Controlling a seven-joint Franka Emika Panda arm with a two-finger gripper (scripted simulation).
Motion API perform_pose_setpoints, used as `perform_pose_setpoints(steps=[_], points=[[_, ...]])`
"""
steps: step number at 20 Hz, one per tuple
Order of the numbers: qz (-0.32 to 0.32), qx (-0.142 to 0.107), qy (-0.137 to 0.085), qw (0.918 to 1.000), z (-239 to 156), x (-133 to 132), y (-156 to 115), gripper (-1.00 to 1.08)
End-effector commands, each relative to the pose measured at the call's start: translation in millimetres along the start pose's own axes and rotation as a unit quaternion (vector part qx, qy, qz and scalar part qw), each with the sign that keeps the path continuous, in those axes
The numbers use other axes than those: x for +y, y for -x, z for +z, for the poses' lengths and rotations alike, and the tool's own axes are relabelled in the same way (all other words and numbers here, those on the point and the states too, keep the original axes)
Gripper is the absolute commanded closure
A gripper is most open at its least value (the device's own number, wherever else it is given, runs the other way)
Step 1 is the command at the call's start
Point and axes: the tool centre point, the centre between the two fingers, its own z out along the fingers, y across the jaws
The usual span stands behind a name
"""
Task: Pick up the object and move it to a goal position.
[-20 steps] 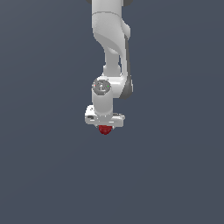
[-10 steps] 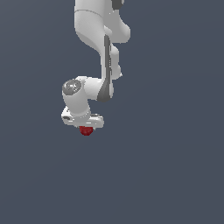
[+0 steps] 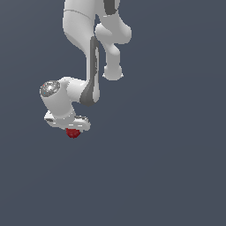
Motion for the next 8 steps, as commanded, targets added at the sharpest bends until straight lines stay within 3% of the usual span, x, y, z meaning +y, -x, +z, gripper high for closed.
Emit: perform_pose_setpoints(steps=[1, 8], points=[[-0.001, 0.001, 0.000, 1.0000, -2.2, 6.7, -3.6, 1.08], [-0.001, 0.001, 0.000, 1.0000, -2.1, 6.0, -4.5, 1.08]])
